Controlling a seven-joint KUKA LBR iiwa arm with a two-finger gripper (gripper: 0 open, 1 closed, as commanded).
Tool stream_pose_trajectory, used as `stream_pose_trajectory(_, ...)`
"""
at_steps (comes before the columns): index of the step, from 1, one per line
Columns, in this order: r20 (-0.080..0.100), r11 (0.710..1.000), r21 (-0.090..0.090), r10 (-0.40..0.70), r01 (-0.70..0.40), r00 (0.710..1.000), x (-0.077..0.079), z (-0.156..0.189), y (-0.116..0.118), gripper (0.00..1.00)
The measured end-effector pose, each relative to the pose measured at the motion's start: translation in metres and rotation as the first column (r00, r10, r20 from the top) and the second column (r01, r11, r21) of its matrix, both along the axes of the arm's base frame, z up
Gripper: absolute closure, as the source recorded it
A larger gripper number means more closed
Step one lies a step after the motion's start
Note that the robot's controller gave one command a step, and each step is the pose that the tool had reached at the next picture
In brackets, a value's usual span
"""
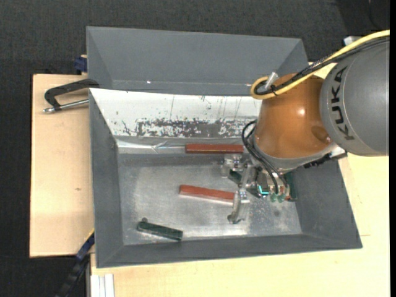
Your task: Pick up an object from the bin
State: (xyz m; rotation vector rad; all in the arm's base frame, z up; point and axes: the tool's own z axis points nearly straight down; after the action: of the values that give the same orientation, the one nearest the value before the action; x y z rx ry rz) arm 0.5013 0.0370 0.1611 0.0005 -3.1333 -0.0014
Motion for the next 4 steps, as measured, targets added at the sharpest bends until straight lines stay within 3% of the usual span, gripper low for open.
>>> stream_pose_trajectory(2,0.009,1.000,0.000,-0.001,0.001,1.000,0.002,0.004,0.000,0.00)
stream_pose_trajectory(3,0.011,0.998,0.000,0.067,-0.067,0.998,-0.003,-0.037,0.026,0.00)
stream_pose_trajectory(4,0.013,0.994,0.001,-0.112,0.112,0.994,0.032,-0.074,0.021,1.00)
